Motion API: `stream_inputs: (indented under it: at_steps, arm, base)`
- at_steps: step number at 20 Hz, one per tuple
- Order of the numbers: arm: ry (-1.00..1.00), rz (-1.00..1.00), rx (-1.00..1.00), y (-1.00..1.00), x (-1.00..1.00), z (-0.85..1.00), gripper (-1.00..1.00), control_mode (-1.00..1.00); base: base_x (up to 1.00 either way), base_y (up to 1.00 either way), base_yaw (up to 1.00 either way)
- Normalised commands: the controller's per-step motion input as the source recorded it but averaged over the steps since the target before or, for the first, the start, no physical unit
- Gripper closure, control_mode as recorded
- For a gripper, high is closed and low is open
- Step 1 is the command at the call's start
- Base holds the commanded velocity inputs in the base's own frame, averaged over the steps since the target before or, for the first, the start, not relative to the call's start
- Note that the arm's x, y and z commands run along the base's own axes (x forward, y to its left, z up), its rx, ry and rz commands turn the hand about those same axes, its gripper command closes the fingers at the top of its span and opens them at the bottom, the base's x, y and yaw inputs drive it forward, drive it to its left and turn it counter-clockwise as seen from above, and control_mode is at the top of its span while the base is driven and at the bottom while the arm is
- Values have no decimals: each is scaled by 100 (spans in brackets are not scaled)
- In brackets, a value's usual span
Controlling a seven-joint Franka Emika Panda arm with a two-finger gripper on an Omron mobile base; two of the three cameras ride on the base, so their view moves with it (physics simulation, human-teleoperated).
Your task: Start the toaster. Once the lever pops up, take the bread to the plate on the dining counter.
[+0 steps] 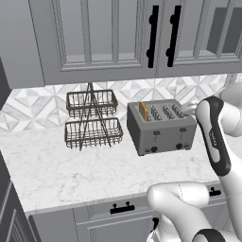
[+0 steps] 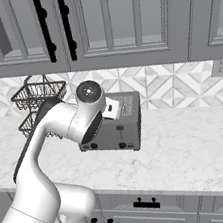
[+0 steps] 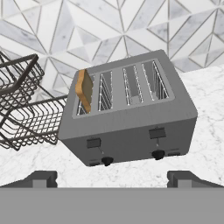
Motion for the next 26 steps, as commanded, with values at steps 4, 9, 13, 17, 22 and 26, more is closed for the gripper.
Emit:
stream_inputs:
  at_steps: [4,9,13,17,22,26]
  arm:
    - [0,0,0,0,0,0,-100,-100]
    - [0,0,0,0,0,0,-100,-100]
    - [0,0,0,0,0,0,-100,-100]
    - [0,0,0,0,0,0,-100,-100]
    - [0,0,0,0,0,0,-100,-100]
    - [0,0,0,0,0,0,-100,-100]
  base:
    - [0,0,0]
    - [0,0,0]
    - [0,0,0]
    - [0,0,0]
    - [0,0,0]
    - [0,0,0]
